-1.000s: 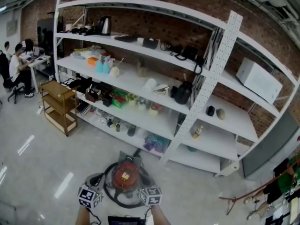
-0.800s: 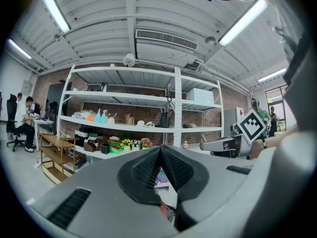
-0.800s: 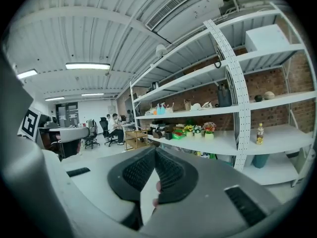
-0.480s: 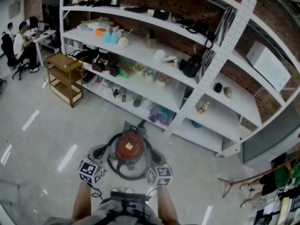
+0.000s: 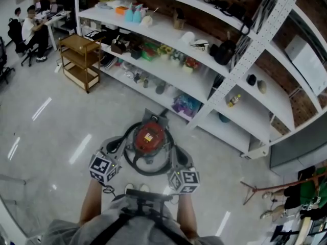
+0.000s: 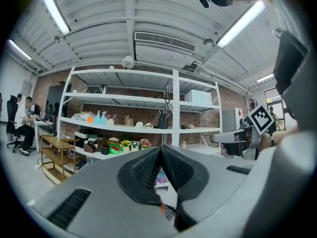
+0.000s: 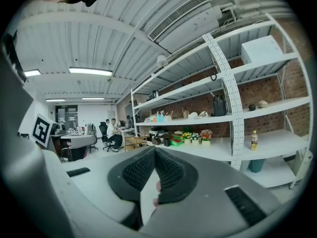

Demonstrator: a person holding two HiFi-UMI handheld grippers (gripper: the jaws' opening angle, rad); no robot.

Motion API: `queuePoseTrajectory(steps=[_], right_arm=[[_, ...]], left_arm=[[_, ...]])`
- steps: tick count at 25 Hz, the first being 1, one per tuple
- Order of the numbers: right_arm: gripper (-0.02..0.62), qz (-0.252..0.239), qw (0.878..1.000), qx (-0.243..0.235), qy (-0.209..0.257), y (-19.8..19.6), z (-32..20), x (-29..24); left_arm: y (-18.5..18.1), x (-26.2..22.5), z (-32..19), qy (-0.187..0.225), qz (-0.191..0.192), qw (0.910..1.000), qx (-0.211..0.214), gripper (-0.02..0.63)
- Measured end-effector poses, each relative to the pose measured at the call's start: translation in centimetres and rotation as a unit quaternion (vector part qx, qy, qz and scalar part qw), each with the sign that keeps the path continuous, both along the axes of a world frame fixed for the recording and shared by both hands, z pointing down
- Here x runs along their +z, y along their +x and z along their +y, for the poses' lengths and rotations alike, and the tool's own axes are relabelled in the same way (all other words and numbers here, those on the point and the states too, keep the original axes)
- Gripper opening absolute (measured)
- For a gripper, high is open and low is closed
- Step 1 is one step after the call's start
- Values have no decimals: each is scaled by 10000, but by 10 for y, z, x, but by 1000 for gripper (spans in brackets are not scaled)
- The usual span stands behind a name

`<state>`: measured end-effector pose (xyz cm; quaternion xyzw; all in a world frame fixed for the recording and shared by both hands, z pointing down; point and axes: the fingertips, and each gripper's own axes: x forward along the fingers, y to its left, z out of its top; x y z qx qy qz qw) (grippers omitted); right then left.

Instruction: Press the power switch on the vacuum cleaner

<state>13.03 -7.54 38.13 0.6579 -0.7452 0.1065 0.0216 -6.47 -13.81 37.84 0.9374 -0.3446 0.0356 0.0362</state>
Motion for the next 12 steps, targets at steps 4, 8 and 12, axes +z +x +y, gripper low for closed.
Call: queuePoseTrajectory(steps=[4, 8, 12], right_arm=[[12, 21, 10000, 17, 34, 4, 5, -1], [12, 40, 10000, 19, 88, 9, 5, -3], [12, 49, 9999, 23, 108, 12, 3, -3]], left_arm=[[0, -2, -2, 28, 13, 10000, -22, 8], [1, -1, -4, 39, -32, 10000, -48, 8], [4, -2, -7, 49, -23, 10000, -37, 8]])
